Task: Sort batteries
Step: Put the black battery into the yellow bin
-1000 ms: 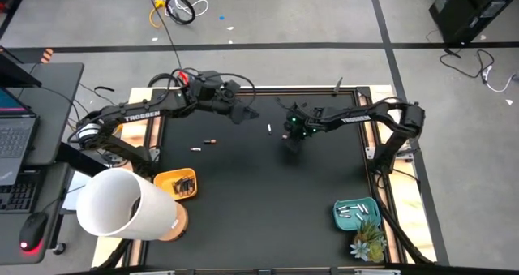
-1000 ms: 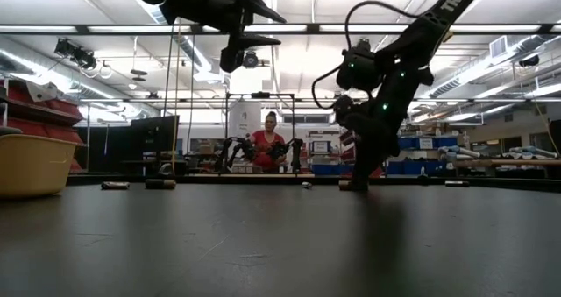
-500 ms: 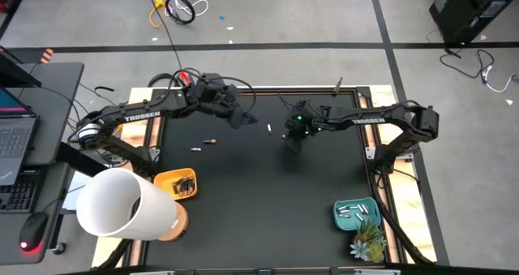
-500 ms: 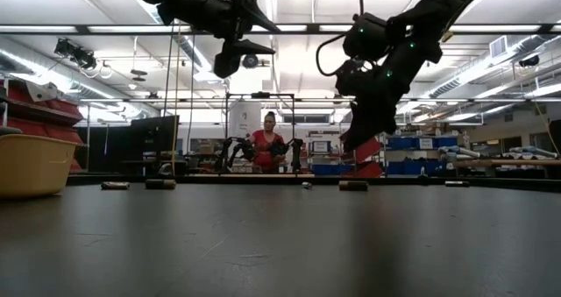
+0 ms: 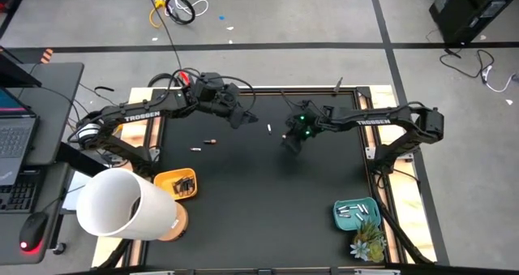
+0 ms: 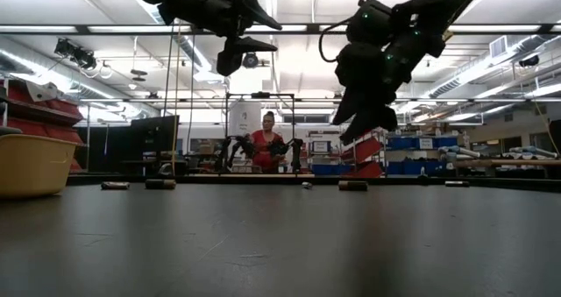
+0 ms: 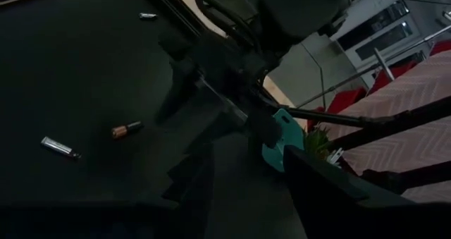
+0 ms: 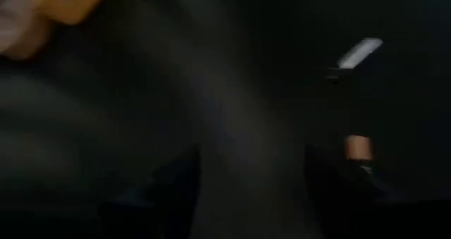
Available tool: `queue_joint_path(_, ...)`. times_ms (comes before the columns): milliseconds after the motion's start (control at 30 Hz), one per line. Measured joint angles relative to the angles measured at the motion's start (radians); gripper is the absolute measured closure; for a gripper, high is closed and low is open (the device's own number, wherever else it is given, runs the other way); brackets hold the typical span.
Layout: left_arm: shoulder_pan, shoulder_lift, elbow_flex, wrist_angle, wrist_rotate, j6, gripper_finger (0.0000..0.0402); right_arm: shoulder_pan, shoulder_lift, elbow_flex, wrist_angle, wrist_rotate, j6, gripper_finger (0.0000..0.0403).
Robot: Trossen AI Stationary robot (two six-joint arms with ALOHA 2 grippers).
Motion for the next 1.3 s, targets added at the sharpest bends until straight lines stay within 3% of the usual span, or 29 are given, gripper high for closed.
queue_joint_path(133,0.0,0.0,0.0,-0.001,-0.001,0.0,0.0216,0.008,0.006,0.0,-0.058,0.156,-0.135,0.0138)
queue_joint_path(333,0.0,0.0,0.0,-0.002,-0.004,0.0,0.0216,0.023,0.01,-0.072,0.02,0.211,-0.329,0.0162)
queue_joint_path(600,-0.001,0.0,0.0,-0.009,-0.028,0.0,0.0216,0.02,0.01,-0.221,0.24,0.22,-0.297,0.0212)
queue_joint_path(833,-0.001,0.0,0.0,-0.01,-0.034,0.0,0.0216,0.015,0.021,-0.284,0.427,0.25,-0.29,0.0217)
queue_joint_path(1300,-0.001,0.0,0.0,-0.071,-0.039,-0.007,0.0216,-0.001,0.296,-0.287,0.758,0.337,-0.204,0.0221)
